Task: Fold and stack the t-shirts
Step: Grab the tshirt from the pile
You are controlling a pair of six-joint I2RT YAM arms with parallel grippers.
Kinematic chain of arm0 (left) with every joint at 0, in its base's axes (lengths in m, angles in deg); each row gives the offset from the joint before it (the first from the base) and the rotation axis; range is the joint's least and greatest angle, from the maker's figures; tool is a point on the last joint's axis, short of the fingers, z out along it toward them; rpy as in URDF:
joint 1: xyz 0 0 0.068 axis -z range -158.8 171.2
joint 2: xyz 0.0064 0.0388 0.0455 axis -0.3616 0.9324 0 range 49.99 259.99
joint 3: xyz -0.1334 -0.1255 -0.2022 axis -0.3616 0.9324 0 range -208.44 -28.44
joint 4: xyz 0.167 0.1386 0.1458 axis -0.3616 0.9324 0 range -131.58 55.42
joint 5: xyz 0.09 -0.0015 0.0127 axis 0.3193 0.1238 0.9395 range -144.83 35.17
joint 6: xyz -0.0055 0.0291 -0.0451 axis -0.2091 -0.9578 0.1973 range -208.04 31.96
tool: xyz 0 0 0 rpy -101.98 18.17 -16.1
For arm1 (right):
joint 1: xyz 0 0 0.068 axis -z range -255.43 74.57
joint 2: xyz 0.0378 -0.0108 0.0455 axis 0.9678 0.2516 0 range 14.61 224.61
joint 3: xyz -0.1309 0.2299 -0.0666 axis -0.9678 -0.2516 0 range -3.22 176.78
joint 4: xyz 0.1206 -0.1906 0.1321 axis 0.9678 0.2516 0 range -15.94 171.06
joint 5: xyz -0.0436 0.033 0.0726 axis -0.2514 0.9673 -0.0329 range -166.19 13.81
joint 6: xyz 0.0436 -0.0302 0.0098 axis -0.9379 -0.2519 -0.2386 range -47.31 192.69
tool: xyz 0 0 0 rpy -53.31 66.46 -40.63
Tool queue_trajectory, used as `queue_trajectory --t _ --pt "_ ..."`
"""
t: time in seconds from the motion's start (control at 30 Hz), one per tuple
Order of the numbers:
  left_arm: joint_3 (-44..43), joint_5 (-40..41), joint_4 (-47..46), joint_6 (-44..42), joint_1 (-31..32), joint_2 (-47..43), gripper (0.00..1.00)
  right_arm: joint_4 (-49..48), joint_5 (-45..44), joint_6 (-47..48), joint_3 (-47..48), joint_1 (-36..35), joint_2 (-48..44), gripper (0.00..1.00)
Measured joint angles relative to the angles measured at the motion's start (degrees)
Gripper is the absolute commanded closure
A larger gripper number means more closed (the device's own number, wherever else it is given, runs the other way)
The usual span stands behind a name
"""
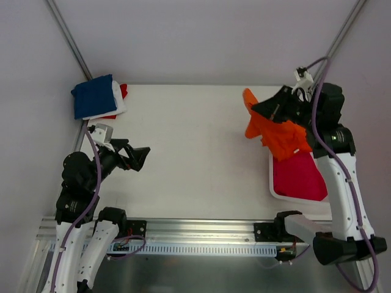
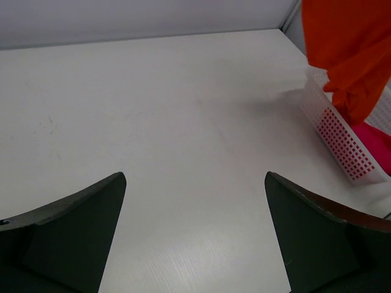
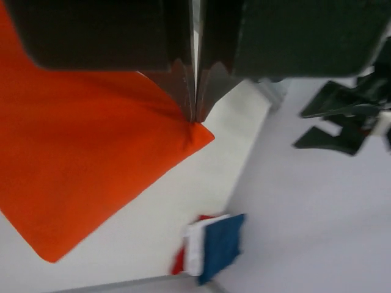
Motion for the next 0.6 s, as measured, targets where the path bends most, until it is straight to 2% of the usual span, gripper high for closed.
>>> queue_trajectory --t 0.1,0.2,0.3,0.43,0.6 --pt "0.5 -1.6 -1.3 0.0 0.0 -1.4 0.01 -5.3 9.2 -5.7 10.8 -5.1 9.2 0.99" --pt "0.7 -3.3 -1.9 0.0 -0.2 -1.4 0.01 -4.2 13.5 -7.2 24.3 -11.9 17.7 0.99" --pt "1.1 -5.1 -2.4 -0.1 -0.3 -1.7 0.01 -1.9 16.7 -6.5 34.7 -18.9 22.2 0.99" --pt "1.9 -5.3 -2.9 -0.1 -0.3 -3.6 0.01 2.0 17.5 -3.5 38.9 -21.7 19.8 0.99" --pt "1.9 -6.2 -3.4 -0.1 -0.3 -3.7 0.01 11.1 4.4 4.4 39.8 -21.0 10.6 0.99"
